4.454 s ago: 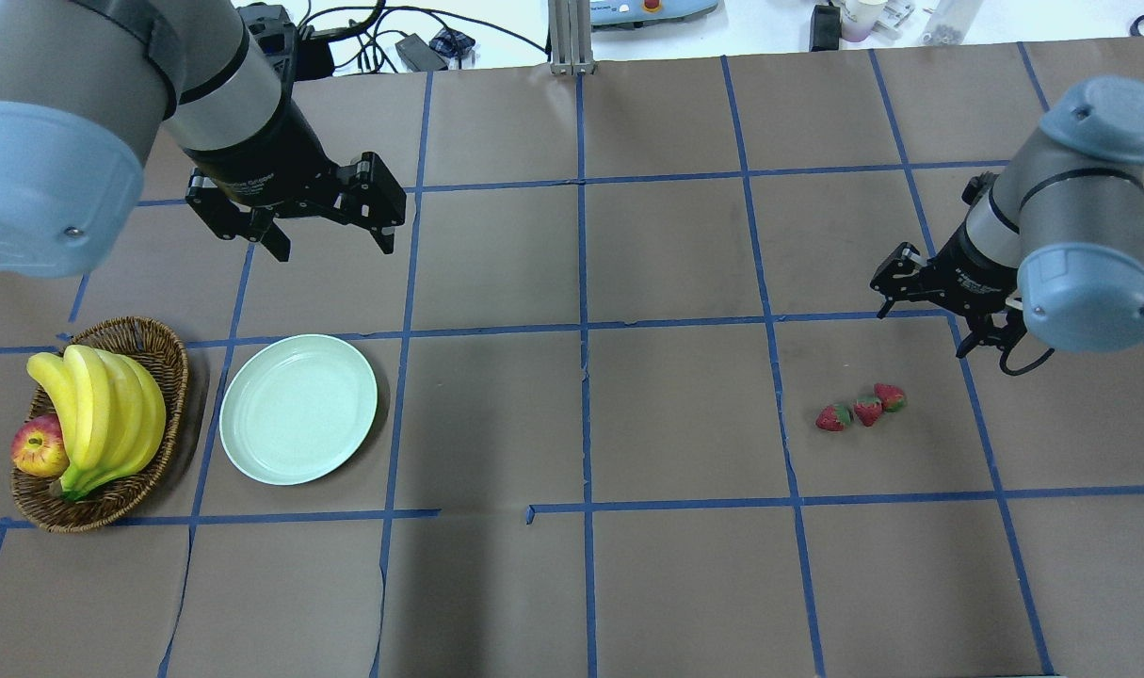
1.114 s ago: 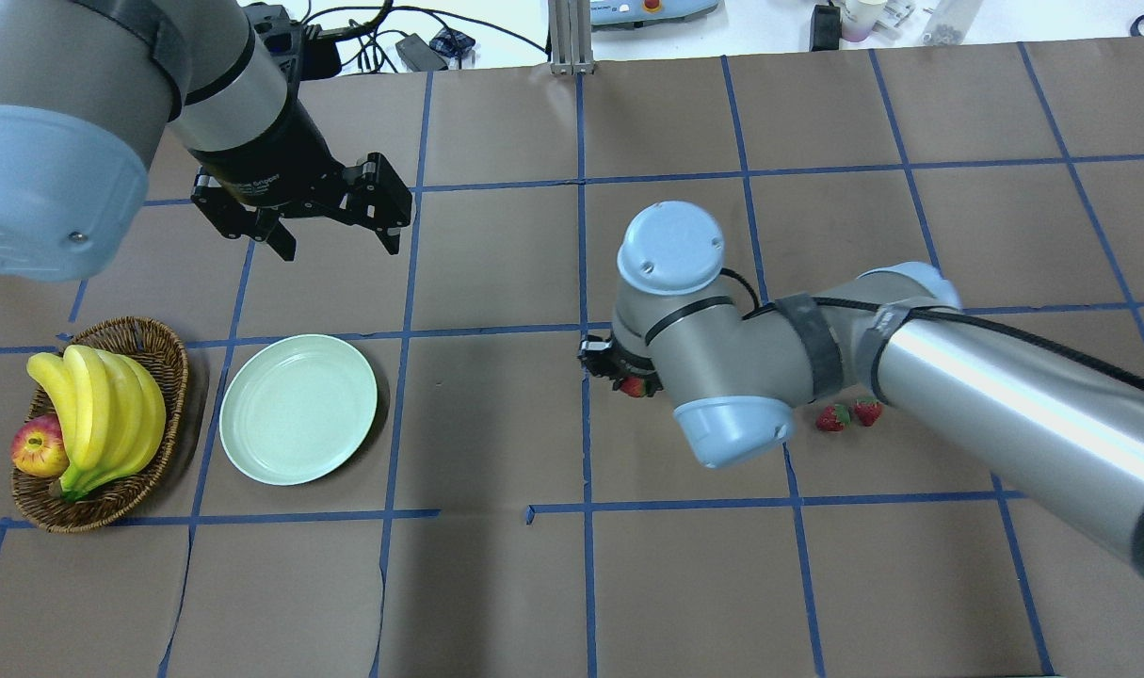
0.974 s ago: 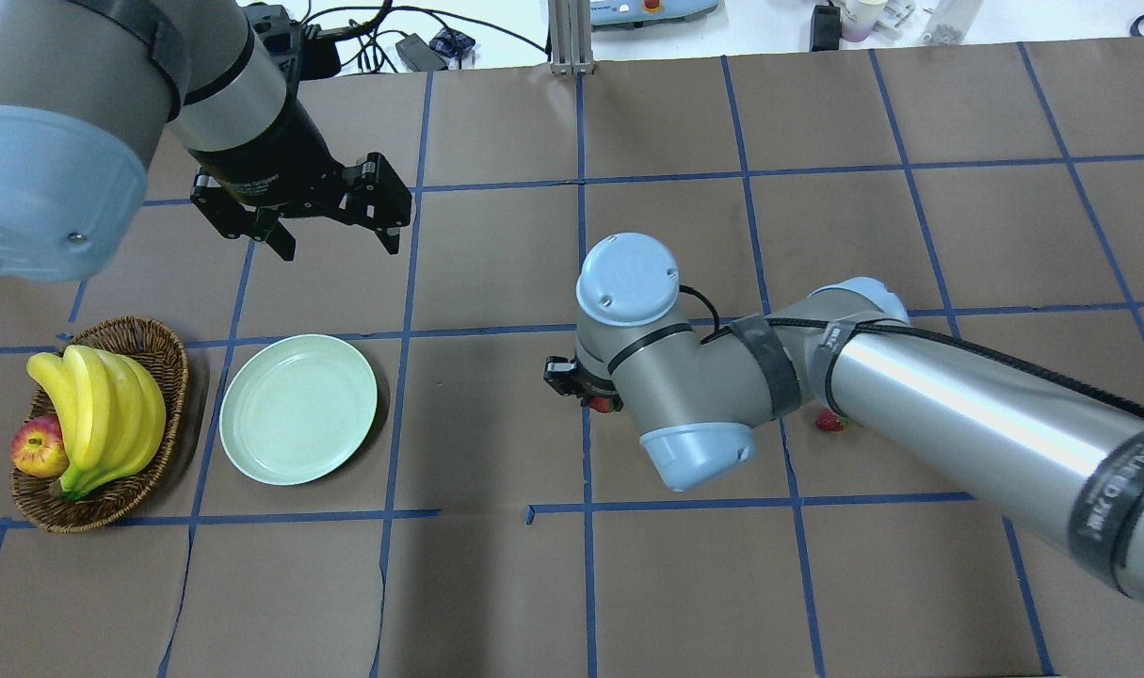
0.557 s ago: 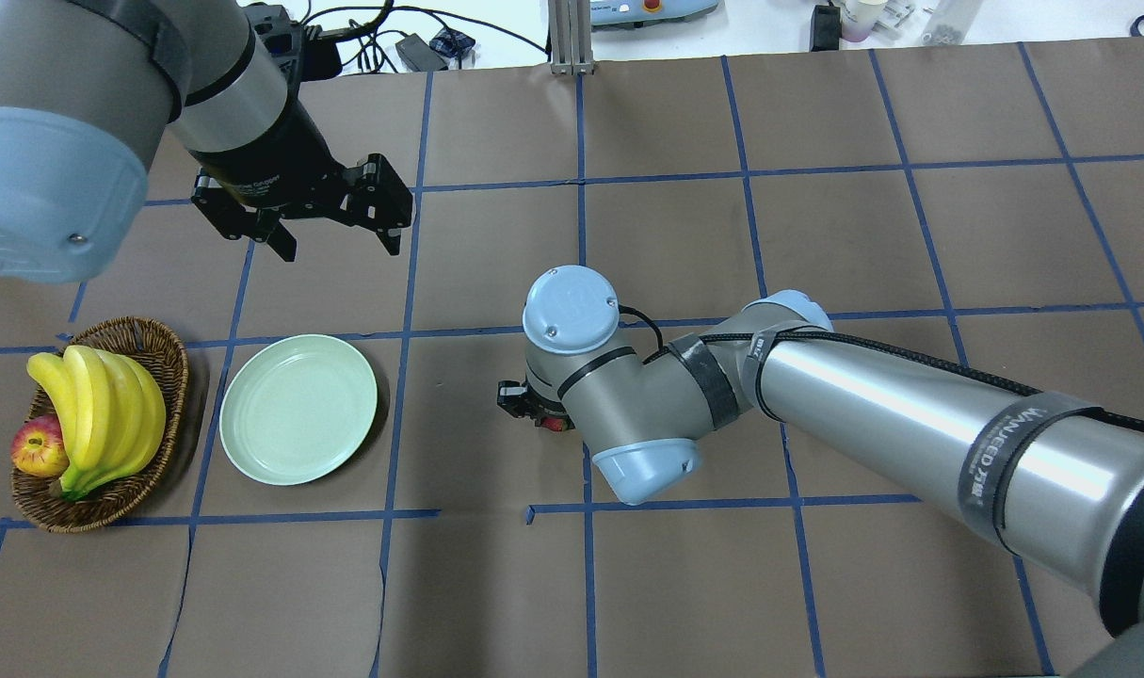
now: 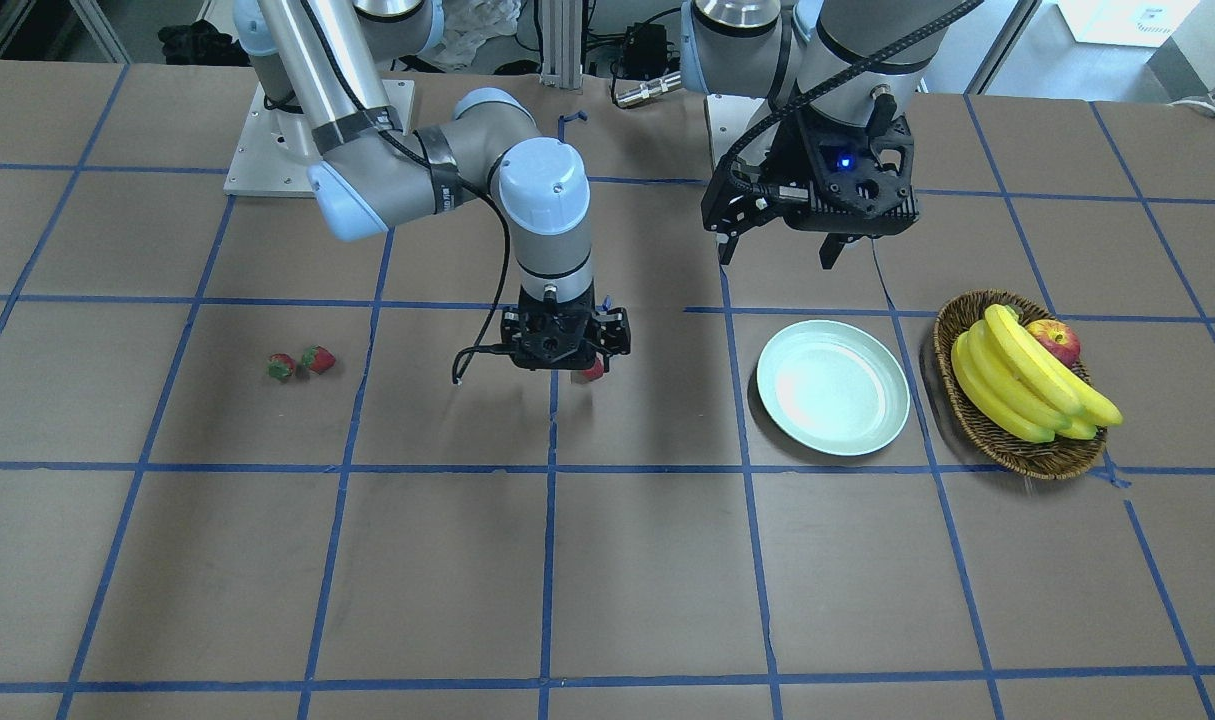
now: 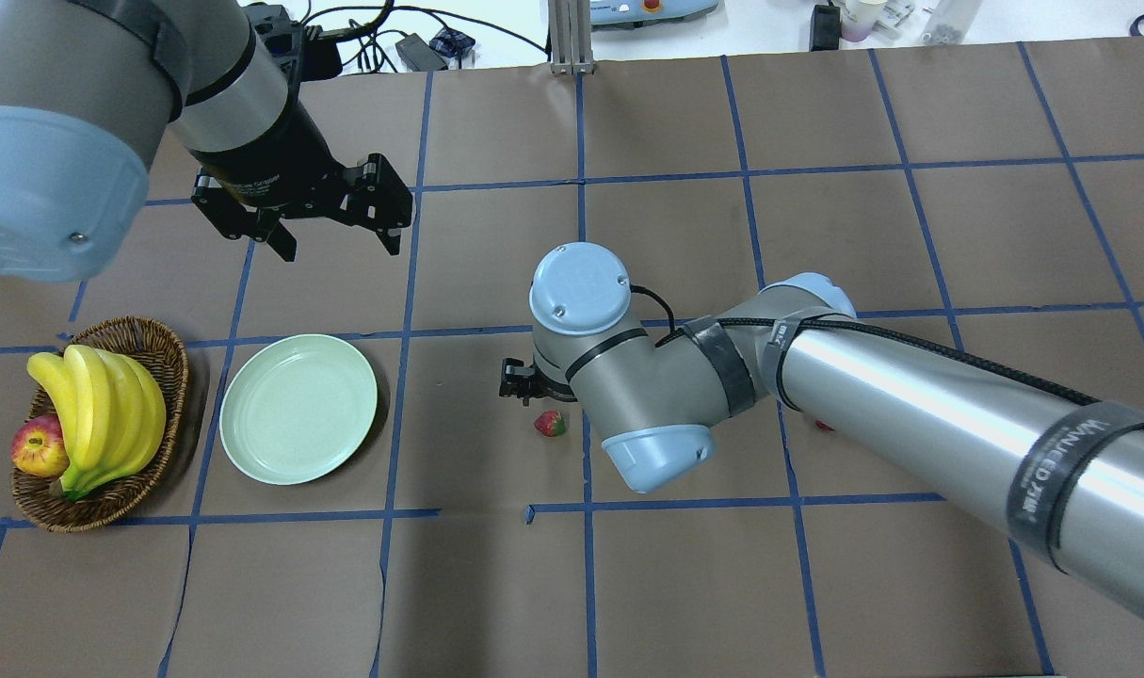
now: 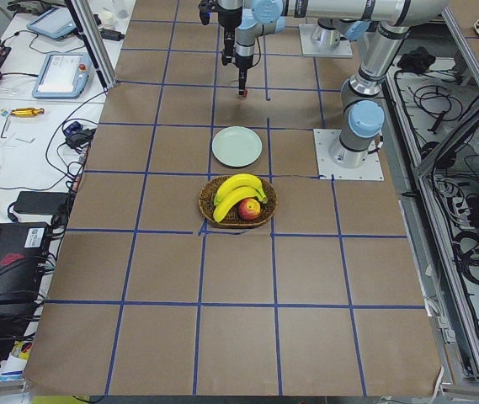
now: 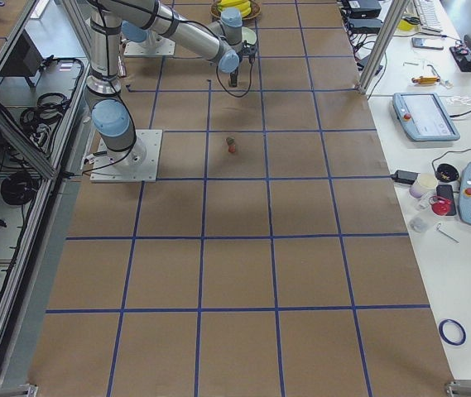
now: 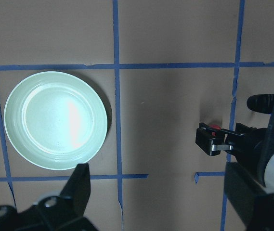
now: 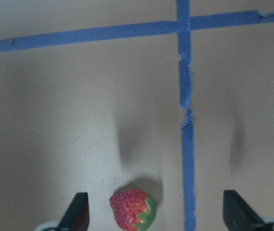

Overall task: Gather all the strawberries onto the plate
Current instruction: 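Move the right gripper back over the remaining two strawberries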

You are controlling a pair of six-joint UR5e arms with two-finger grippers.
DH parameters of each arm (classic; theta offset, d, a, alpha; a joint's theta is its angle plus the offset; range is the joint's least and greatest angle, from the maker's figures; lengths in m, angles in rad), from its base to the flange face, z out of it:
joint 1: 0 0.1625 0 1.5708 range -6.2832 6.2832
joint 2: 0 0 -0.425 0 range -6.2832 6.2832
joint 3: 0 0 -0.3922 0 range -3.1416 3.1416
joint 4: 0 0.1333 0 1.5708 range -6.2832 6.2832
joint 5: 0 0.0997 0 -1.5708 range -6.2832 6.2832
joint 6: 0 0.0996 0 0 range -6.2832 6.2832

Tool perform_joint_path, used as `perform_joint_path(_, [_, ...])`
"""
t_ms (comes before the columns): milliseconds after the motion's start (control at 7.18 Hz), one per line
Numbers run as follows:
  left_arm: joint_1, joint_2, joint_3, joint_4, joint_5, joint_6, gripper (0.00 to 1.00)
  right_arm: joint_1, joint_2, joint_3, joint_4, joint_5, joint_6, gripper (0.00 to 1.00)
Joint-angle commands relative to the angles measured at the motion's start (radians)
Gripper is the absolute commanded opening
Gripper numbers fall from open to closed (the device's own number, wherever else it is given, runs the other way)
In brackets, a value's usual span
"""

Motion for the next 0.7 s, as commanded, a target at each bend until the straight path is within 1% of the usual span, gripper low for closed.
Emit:
perform_joint_path(0, [0.000, 0.000, 0.000, 0.000, 0.000, 0.000, 1.00, -0.152, -0.072, 0.020, 0.143, -0.116, -0.092, 1.00])
perform_joint_path(139, [0.000, 0.000, 0.000, 0.000, 0.000, 0.003, 1.00, -0.255, -0.081, 0.028, 0.156, -0.121, -0.196, 1.00])
perform_joint_path(278, [0.000, 0.000, 0.000, -0.002, 0.000, 0.000, 1.00, -0.370, -0.107, 0.051, 0.205, -0.125, -0.354, 1.00])
perform_joint_path(418, [0.000, -0.001, -0.002, -0.003, 0.000, -0.003, 1.00, -0.485, -0.139, 0.088, 0.223, -0.127, -0.525, 1.00])
perform_joint_path(557, [0.000, -0.001, -0.002, -0.003, 0.000, -0.002, 1.00, -0.560, -0.170, 0.124, 0.225, -0.128, -0.633, 1.00])
